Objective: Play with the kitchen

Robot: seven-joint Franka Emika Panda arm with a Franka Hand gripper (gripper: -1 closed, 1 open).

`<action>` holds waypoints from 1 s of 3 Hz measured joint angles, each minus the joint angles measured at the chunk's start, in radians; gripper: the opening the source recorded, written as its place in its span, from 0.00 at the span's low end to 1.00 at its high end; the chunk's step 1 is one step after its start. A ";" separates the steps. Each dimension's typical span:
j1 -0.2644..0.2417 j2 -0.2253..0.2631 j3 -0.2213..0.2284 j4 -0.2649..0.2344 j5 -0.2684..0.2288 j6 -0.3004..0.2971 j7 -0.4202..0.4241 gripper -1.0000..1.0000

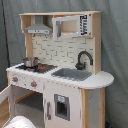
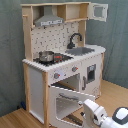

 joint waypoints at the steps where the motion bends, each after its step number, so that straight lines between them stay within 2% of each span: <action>1: -0.014 0.010 0.016 0.004 0.003 -0.038 0.098 1.00; 2: -0.035 0.021 0.025 0.004 0.014 -0.063 0.194 1.00; 3: -0.039 0.023 0.034 0.004 0.063 -0.111 0.266 1.00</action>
